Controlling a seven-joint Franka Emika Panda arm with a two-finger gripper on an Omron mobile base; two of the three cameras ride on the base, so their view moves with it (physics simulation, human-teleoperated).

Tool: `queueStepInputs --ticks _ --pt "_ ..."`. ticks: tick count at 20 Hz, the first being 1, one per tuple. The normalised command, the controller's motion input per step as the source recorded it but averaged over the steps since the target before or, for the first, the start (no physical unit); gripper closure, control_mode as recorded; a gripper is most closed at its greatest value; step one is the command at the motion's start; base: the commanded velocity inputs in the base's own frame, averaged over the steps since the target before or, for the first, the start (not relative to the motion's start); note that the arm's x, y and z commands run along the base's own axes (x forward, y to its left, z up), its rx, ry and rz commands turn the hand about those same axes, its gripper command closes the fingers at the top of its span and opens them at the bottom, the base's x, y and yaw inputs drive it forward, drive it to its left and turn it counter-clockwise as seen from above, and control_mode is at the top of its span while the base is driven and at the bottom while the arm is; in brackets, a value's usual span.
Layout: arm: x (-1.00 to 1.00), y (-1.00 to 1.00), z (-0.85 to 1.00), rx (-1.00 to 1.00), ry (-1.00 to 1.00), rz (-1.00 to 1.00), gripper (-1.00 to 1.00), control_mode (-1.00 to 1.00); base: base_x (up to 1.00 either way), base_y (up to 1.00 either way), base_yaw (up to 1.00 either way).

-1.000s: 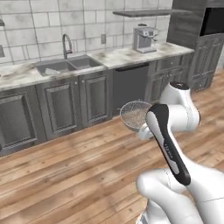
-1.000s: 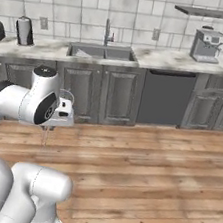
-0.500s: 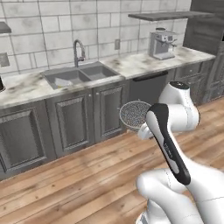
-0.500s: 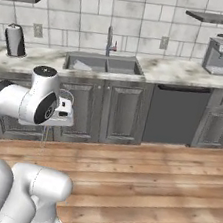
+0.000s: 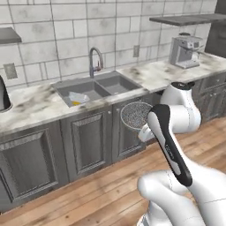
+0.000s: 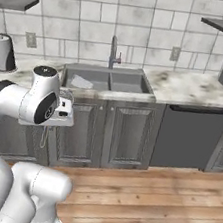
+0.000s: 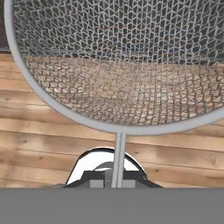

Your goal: Pick the tupperware and strainer and place them in the sink. Then turn on the water.

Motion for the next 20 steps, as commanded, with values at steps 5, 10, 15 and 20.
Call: queueStepInputs --ticks 5,10,15,20 --pt "0.00 0.00 0.00 0.00 0.00 0.00 1.00 1.00 1.00 0.22 0.07" --pt "0.00 0.00 0.00 0.00 0.00 0.00 1.00 1.00 1.00 0.10 0.09" --pt "0.00 0.00 0.00 0.00 0.00 0.00 1.00 1.00 1.00 0.03 0.08" --pt "0.00 0.00 0.00 0.00 0.00 0.00 1.00 1.00 1.00 0.00 0.05"
